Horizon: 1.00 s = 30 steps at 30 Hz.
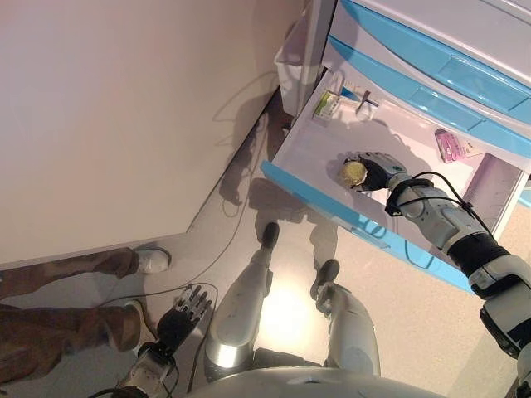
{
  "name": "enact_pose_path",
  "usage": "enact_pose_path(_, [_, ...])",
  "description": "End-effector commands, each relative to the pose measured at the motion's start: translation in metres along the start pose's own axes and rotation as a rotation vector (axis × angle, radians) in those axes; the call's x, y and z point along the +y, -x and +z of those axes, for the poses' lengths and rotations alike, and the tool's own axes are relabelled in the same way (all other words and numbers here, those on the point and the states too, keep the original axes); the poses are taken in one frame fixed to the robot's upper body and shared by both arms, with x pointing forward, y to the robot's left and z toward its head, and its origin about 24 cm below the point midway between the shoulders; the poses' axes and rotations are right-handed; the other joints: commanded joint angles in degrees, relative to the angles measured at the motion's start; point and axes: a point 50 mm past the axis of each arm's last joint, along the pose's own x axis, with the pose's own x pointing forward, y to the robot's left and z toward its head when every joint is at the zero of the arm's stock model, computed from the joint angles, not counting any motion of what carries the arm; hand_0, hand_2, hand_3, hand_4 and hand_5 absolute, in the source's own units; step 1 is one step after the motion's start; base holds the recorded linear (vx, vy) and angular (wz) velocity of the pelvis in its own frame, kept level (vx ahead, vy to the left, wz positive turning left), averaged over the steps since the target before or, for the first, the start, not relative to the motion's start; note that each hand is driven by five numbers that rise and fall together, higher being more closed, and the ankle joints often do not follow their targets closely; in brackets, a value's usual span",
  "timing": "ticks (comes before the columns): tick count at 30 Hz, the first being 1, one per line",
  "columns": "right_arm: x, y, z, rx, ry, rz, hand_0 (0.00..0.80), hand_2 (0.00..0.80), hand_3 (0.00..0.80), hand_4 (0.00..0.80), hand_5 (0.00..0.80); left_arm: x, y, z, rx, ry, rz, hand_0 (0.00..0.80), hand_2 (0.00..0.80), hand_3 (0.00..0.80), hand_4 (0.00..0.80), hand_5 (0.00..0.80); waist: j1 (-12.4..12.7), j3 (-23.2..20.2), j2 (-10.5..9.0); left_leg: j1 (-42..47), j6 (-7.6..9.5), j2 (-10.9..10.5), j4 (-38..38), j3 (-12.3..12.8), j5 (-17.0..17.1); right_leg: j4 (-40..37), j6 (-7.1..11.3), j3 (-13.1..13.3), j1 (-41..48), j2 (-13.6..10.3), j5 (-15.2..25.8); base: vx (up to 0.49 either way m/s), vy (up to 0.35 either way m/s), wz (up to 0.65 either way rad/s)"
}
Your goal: Open the drawer and pick up the medicine
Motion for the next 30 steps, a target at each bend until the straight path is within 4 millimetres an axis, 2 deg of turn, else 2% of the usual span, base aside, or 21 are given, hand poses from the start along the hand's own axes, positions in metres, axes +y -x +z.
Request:
enact_pose_path(1, [-0.0019,-0.0036,0.0217,-0.106,0.045,0.007,0.800,0.800,0.800,0.800,0.800,0.0127,0.0128,0.0083,0.002,-0.032,0.024,0.000,0.000,0.000,0.000,0.000,1.60,-0.66,-1.93,-1.06,-0.70,1.29,8.07,1.18,-9.29,-5.00,2.81,0.65,-1.17,-2.19,7.59,0.000,0.000,0.00])
enact_pose_path(27, [-0.0004,-0.0010,0.0220,-0.112,0.013,0.007,0.800,0.800,0.800,0.800,0.800,0.0144,0.0141,0.0061,0.009,-0.037,0.035,0.000,0.000,0.000,0.000,0.000,1.26,-1.80,-2.07,0.28,-0.86,1.53,7.00,1.33,-9.31,-5.71,2.79,0.86,-0.07,-2.09,7.41,0.000,0.000,0.00])
enact_pose_path(28, [-0.0009,-0.0008,0.0201,-0.099,0.010,0.011,0.445,0.445,0.445,0.445,0.445,0.0143,0.0140,0.0060,0.008,-0.037,0.035,0.000,0.000,0.000,0.000,0.000,1.19,-1.84,-2.12,0.26,-0.90,1.54,7.07,1.41,-9.32,-5.74,2.76,0.89,-0.04,-2.10,7.40,0.000,0.000,0.00])
enact_pose_path(29, [-0.0003,-0.0006,0.0190,-0.092,0.012,0.010,0.000,0.000,0.000,0.000,0.000,0.0143,0.0140,0.0057,0.009,-0.038,0.035,0.000,0.000,0.000,0.000,0.000,1.17,-1.89,-2.14,0.30,-0.91,1.58,7.03,1.45,-9.32,-5.78,2.75,0.90,0.01,-2.08,7.39,0.000,0.000,0.00])
enact_pose_path(30, [0.0016,0.0000,0.0172,-0.085,0.011,0.010,0.000,0.000,0.000,0.000,0.000,0.0144,0.0142,0.0051,0.009,-0.038,0.034,0.000,0.000,0.000,0.000,0.000,1.13,-1.95,-2.10,0.40,-0.92,1.61,6.96,1.45,-9.30,-5.86,2.75,0.89,0.12,-2.09,7.41,0.000,0.000,0.00])
